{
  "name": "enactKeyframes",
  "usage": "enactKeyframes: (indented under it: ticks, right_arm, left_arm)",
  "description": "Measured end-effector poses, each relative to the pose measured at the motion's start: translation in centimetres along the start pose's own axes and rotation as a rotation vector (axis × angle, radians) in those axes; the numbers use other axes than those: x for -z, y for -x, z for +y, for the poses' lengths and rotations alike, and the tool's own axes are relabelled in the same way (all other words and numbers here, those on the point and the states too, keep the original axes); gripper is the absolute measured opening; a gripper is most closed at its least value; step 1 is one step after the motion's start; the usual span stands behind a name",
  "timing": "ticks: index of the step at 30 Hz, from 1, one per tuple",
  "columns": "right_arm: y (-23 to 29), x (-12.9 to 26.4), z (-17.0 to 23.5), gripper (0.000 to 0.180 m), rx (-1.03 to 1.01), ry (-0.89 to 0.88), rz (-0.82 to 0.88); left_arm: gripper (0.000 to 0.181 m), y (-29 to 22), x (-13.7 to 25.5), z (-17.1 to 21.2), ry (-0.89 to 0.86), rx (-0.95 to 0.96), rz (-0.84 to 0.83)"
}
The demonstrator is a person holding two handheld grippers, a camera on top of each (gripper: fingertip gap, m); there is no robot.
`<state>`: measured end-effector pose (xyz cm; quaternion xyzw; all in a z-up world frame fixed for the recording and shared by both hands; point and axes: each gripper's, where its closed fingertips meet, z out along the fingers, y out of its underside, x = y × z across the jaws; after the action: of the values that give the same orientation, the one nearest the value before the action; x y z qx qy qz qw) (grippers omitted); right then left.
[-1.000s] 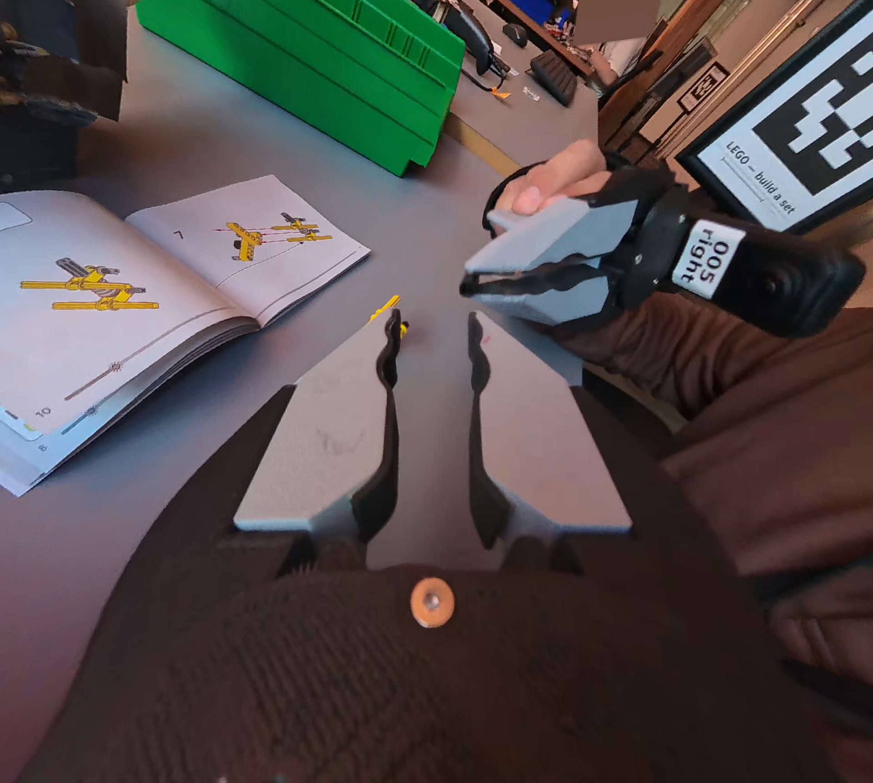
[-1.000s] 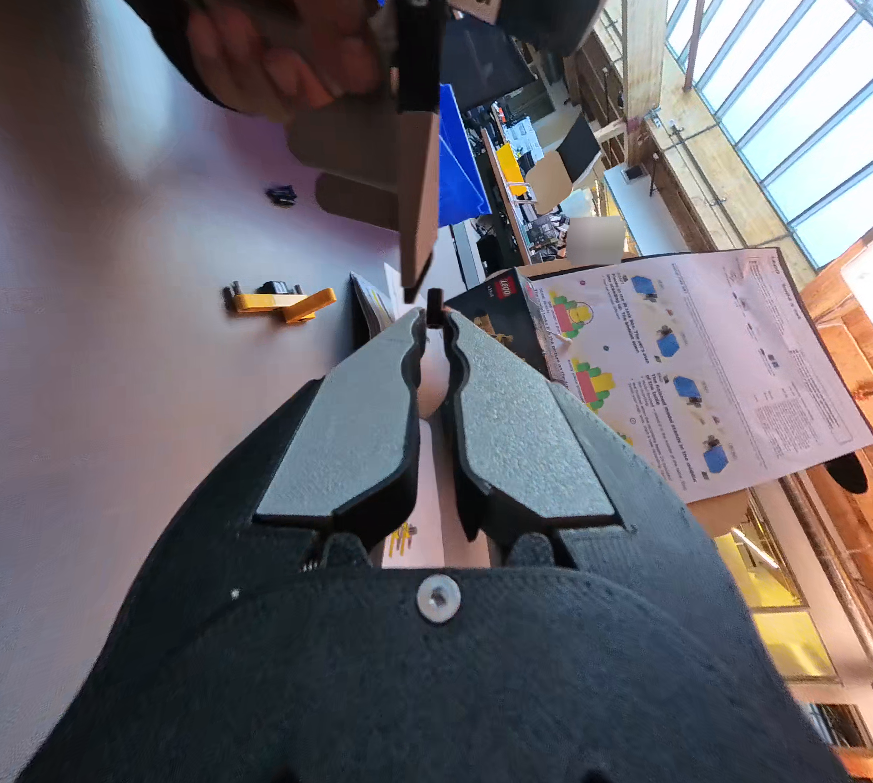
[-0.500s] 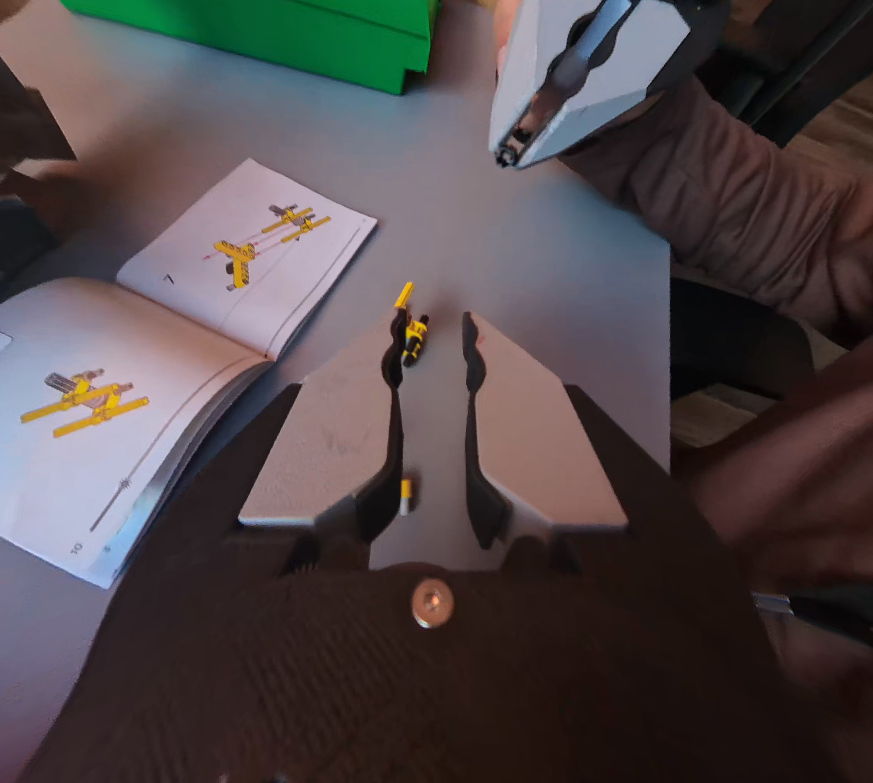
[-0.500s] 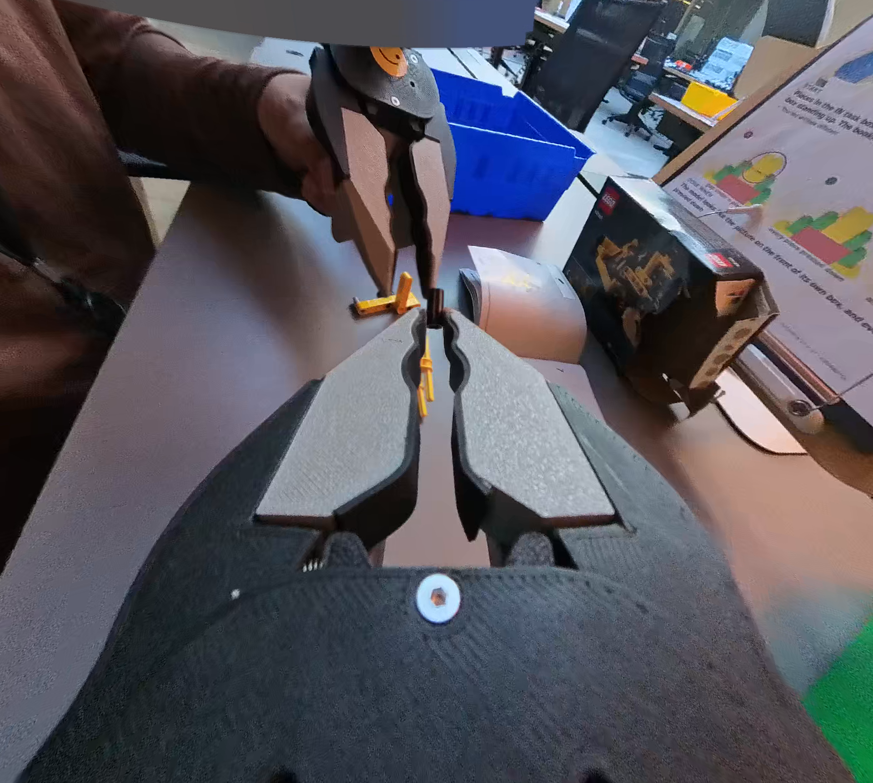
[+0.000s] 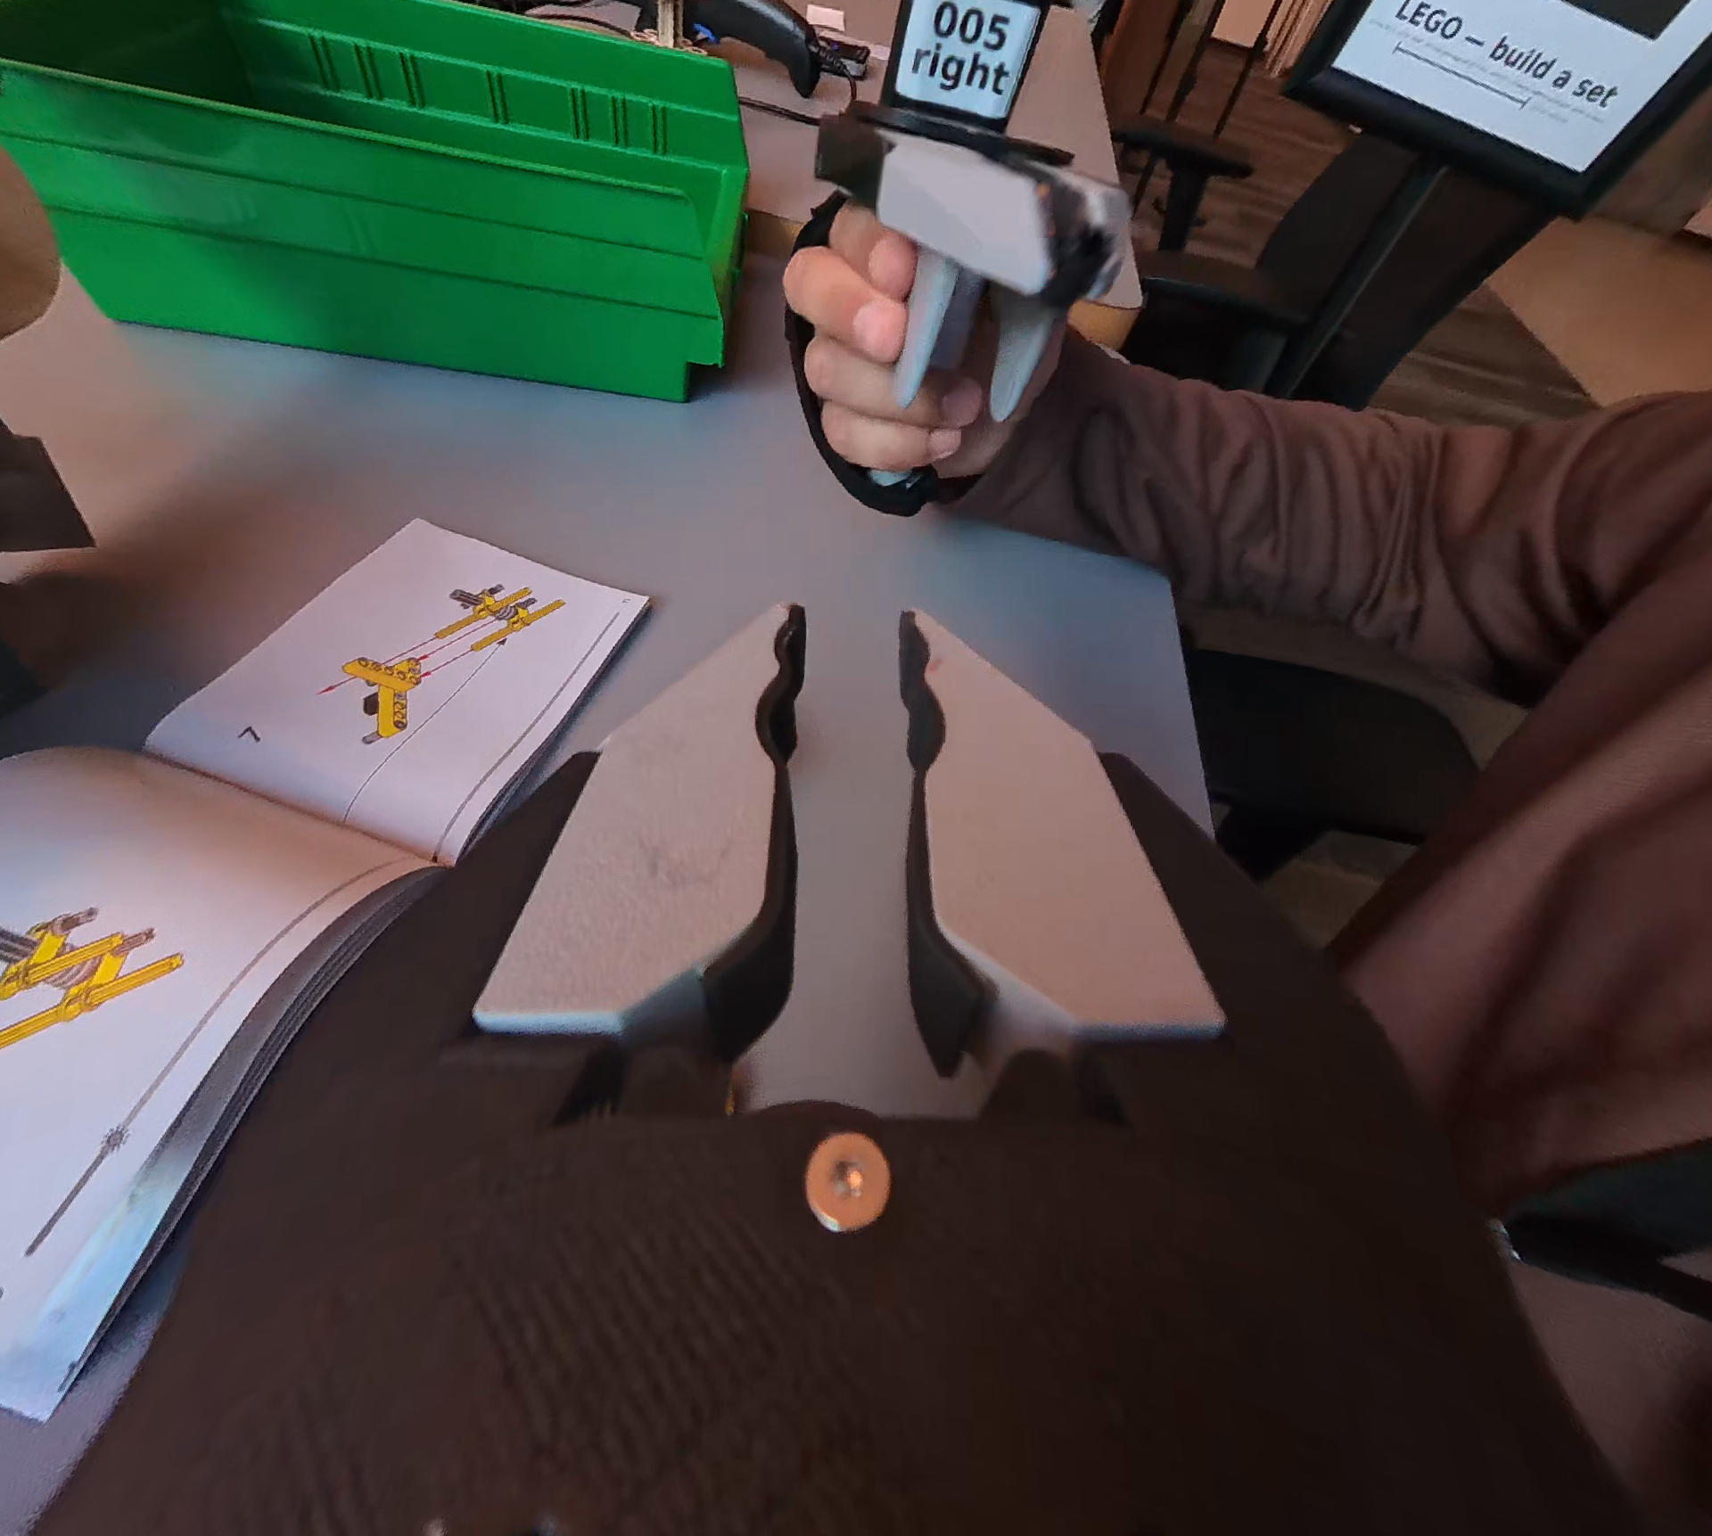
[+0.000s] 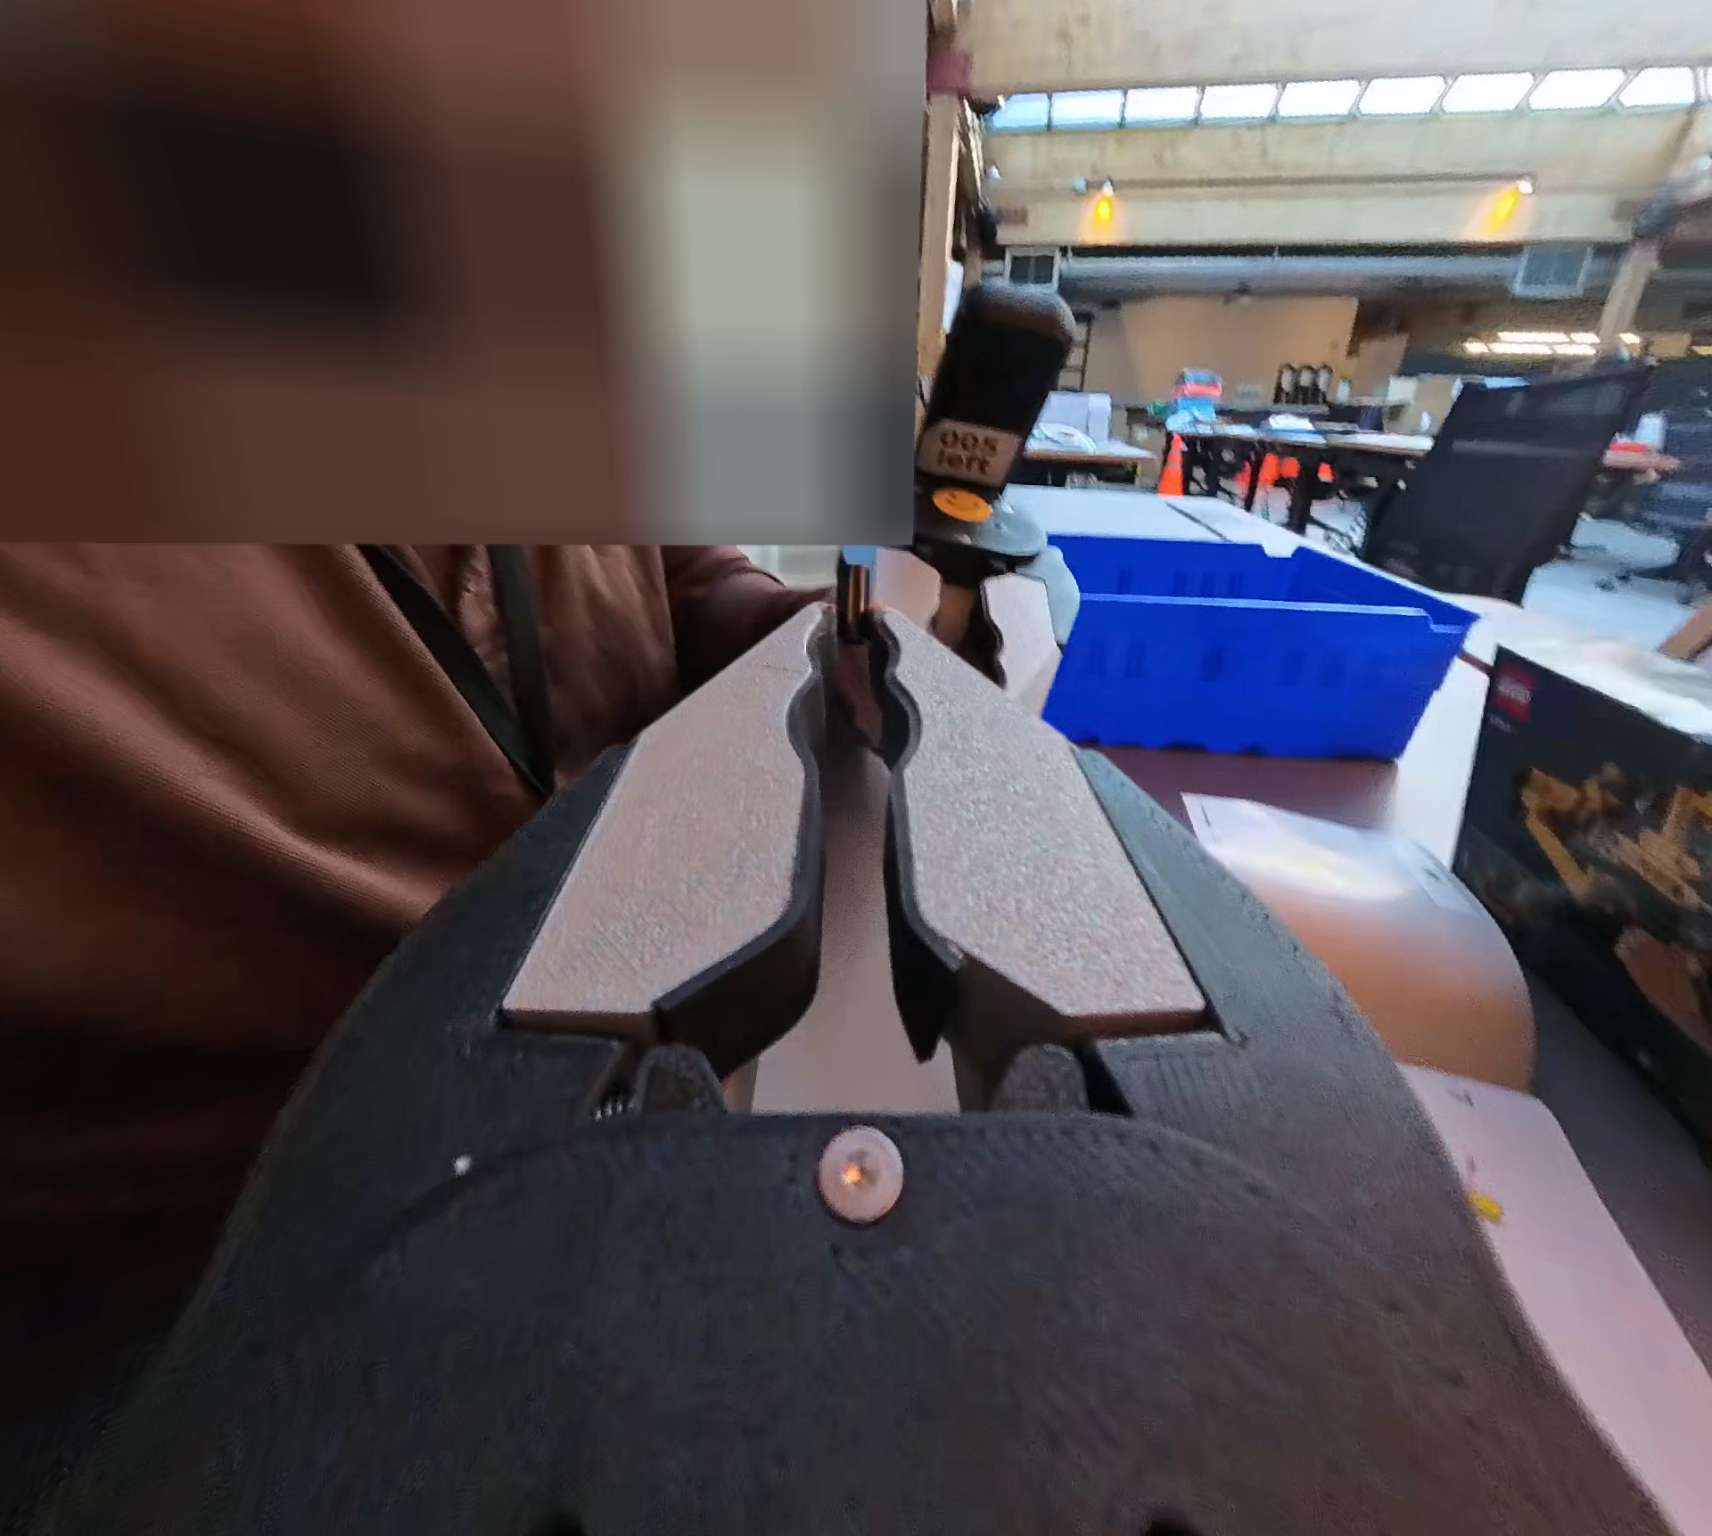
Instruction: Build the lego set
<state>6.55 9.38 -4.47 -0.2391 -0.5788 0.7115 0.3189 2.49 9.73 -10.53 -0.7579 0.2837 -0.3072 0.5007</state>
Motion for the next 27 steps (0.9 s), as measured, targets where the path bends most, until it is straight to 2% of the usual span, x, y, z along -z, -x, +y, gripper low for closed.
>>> enactKeyframes:
  ticks: [3, 9, 12, 16, 18, 19, 20, 27]
  right_arm:
    - [0.4, -0.2, -0.6, 0.004, -0.010, -0.034, -0.032]
    - [0.4, -1.6, 1.7, 0.004, -0.054, 0.081, -0.044]
    - [-0.1, -2.0, 3.6, 0.004, -0.104, 0.186, -0.020]
    - [-0.7, -2.4, 6.5, 0.004, -0.164, 0.341, 0.015]
    - [-0.5, -2.5, 7.2, 0.004, -0.182, 0.381, 0.006]
    - [-0.5, -2.5, 7.3, 0.004, -0.188, 0.391, 0.007]
    - [-0.7, -2.4, 7.5, 0.004, -0.191, 0.399, 0.020]
    - [-0.8, -1.9, 7.7, 0.004, -0.242, 0.412, 0.030]
  left_arm:
    - [0.018, -0.5, 0.0, 0.0, -0.001, 0.019, 0.026]
    - [0.020, -1.9, 0.2, -0.8, -0.036, -0.034, 0.054]
    - [0.020, -2.6, 0.5, -1.3, -0.062, -0.079, 0.065]
    - [0.019, -2.5, 0.2, -0.4, -0.013, -0.140, 0.038]
    - [0.012, -2.5, 0.1, 0.0, 0.003, -0.169, 0.030]
    - [0.002, -2.5, 0.0, 0.4, 0.022, -0.188, 0.029]
    - [0.001, -2.4, -0.1, 0.7, 0.041, -0.204, 0.021]
    - [0.008, -2.5, -0.5, 1.5, 0.078, -0.270, 0.004]
